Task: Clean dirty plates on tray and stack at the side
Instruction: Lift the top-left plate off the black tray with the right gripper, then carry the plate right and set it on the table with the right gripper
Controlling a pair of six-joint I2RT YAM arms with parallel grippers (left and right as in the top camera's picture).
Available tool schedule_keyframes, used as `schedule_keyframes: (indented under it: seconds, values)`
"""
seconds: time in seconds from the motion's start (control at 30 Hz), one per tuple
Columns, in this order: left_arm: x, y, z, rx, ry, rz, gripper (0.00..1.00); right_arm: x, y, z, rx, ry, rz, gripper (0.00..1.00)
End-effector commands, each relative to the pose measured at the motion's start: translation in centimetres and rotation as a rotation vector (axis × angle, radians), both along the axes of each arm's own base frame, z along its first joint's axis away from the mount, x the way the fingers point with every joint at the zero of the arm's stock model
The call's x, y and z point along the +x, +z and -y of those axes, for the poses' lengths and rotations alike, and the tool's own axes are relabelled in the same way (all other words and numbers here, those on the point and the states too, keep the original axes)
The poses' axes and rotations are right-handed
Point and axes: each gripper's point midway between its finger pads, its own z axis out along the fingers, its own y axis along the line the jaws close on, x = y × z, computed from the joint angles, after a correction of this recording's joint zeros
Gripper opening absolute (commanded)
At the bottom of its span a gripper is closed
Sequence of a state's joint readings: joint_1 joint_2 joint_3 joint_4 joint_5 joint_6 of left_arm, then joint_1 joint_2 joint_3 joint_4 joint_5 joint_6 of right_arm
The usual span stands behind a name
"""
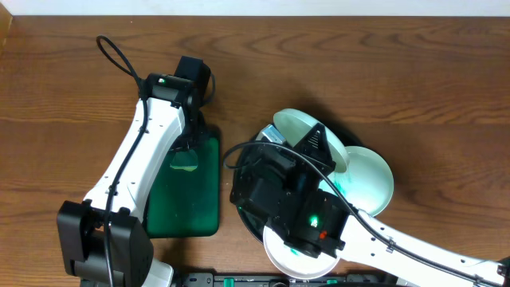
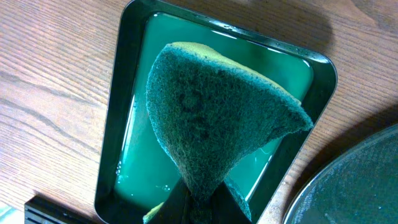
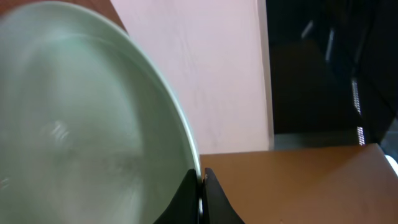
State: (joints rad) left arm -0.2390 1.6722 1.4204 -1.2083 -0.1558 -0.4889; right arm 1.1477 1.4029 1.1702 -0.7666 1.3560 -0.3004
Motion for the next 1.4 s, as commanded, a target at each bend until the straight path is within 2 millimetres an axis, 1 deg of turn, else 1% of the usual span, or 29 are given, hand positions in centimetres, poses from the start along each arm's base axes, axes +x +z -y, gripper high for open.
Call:
schedule_keyframes:
  seconds: [0.0, 0.07, 0.17, 0.2, 0.3, 0.33, 0.4, 0.5, 0.53, 0.67, 0.8, 0.87, 0.9, 0.93, 0.97, 1.1, 1.2, 1.23, 1.3, 1.37]
  values:
    - [-0.3, -0.2, -0.2, 0.005, -0.014, -0.017, 0.07, 0.0, 0.4, -0.5, 0.083, 0.016, -0.008, 0.01]
    - [-0.4, -0.2, -0.2, 0.006, -0.014, -0.022, 0.07, 0.2, -0.5, -0.7, 0.184, 0.015, -0.035, 0.01]
    - [-0.5, -0.2, -0.2, 0.007, -0.014, -0.025, 0.07, 0.4, -3.6, -1.1, 0.362, 0.018, -0.180, 0.01]
    - [-0.5, -0.2, -0.2, 0.007, -0.014, -0.025, 0.07, 0.6, -4.8, -0.8, 0.454, -0.015, -0.232, 0.01]
    - [-0.5, -0.2, -0.2, 0.007, -0.014, -0.025, 0.07, 0.9, -7.5, 0.2, 0.660, -0.121, -0.366, 0.01]
    - [-0.4, -0.2, -0.2, 0.007, -0.014, -0.024, 0.07, 1.2, -8.4, 0.7, 0.737, -0.166, -0.410, 0.01]
    - [-0.4, -0.2, -0.2, 0.006, -0.014, -0.023, 0.07, 1.9, -9.3, 1.7, 0.851, -0.246, -0.450, 0.01]
    - [-0.4, -0.2, -0.2, 0.006, -0.014, -0.023, 0.07, 3.4, -10.0, 4.0, 0.987, -0.359, -0.467, 0.01]
    - [-0.4, -0.2, -0.2, 0.006, -0.014, -0.024, 0.07, 4.0, -10.2, 5.0, 1.034, -0.403, -0.466, 0.01]
    - [-0.4, -0.2, -0.2, 0.006, -0.014, -0.024, 0.07, 5.9, -10.8, 8.3, 1.209, -0.506, -0.502, 0.01]
    - [-0.4, -0.2, -0.2, 0.006, -0.014, -0.021, 0.07, 7.2, -11.1, 13.2, 1.369, -0.646, -0.470, 0.01]
    - [-0.4, -0.2, -0.2, 0.006, -0.014, -0.021, 0.07, 7.7, -11.1, 16.6, 1.438, -0.723, -0.428, 0.01]
    - [-0.4, -0.2, -0.2, 0.006, -0.014, -0.021, 0.07, 7.7, -11.2, 18.8, 1.474, -0.775, -0.395, 0.01]
    - [-0.4, -0.2, -0.2, 0.006, -0.014, -0.021, 0.07, 7.7, -11.2, 20.3, 1.498, -0.809, -0.371, 0.01]
    - [-0.3, -0.2, -0.2, 0.006, -0.014, -0.020, 0.07, 7.4, -11.2, 23.1, 1.539, -0.873, -0.322, 0.01]
    - [-0.3, -0.2, -0.2, 0.005, -0.014, -0.020, 0.07, 5.8, -11.4, 29.8, 1.613, -1.049, -0.165, 0.01]
    - [-0.4, -0.2, -0.1, -0.001, -0.015, -0.022, 0.07, 4.2, -11.9, 33.8, 1.654, -1.174, -0.060, 0.01]
    - [-0.4, -0.3, 0.1, -0.011, -0.019, -0.024, 0.07, 3.7, -12.2, 34.8, 1.665, -1.210, -0.035, 0.01]
    - [-0.4, -0.3, 0.3, -0.025, -0.022, -0.024, 0.07, 2.6, -13.1, 37.3, 1.686, -1.294, 0.021, 0.01]
    - [-0.3, -0.3, 0.5, -0.032, -0.022, -0.023, 0.07, 2.0, -14.1, 39.3, 1.695, -1.352, 0.054, 0.01]
